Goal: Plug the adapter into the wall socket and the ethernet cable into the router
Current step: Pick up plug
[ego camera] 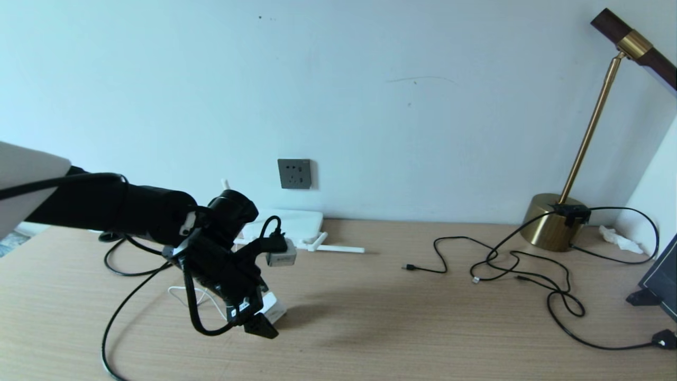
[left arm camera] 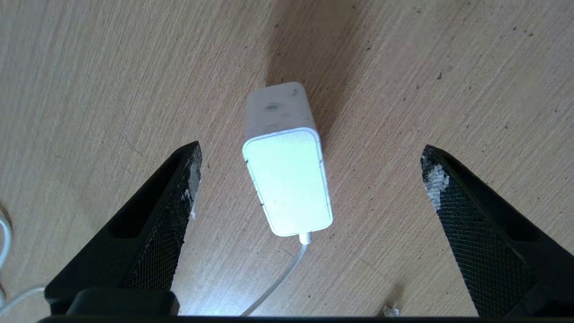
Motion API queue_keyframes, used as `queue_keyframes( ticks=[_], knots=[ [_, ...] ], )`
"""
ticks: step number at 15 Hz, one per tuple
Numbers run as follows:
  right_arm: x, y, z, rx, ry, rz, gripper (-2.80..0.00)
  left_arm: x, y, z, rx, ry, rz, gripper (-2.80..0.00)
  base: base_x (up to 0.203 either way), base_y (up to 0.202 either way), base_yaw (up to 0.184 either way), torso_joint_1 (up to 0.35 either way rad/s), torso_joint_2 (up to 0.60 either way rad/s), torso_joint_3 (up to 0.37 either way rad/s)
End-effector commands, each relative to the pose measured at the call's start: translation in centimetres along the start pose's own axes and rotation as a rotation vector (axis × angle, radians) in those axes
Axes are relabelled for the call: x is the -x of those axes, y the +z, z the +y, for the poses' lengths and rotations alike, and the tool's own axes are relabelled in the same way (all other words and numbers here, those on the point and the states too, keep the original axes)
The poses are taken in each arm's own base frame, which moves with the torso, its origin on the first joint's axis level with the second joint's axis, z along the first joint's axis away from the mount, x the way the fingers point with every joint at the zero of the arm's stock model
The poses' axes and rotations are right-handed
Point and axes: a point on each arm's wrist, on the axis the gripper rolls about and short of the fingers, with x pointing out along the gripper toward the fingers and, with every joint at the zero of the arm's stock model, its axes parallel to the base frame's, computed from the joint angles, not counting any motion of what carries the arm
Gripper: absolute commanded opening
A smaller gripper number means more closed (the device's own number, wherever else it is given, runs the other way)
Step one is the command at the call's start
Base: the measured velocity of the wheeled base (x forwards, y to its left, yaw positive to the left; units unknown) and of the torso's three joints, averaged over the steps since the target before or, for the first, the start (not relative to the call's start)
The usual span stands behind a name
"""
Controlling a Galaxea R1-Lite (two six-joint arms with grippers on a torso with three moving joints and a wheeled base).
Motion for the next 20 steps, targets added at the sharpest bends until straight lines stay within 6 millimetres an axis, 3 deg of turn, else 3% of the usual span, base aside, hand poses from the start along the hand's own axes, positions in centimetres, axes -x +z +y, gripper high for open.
queue_keyframes(
  ticks=[1,13,14,20],
  knots=[
    [-0.1,-0.3,0.0,0.003,0.000,0.010,-2.80,-0.3,-0.1,0.0,0.031,0.007,0.023,0.00,0.000,0.000,0.000,0.000,0.00,0.000],
    [-0.1,-0.3,0.0,0.000,0.000,0.010,-2.80,-1.7,0.3,1.0,0.027,0.097,0.032,0.00,0.000,0.000,0.000,0.000,0.00,0.000],
    [-0.1,-0.3,0.0,0.000,0.001,0.010,-2.80,-1.8,0.4,1.0,0.024,0.095,0.033,-2.80,0.000,0.000,0.000,0.000,0.00,0.000],
    [-0.1,-0.3,0.0,0.000,0.001,0.011,-2.80,-1.9,0.3,1.0,0.026,0.095,0.033,-2.80,0.000,0.000,0.000,0.000,0.00,0.000]
  ],
)
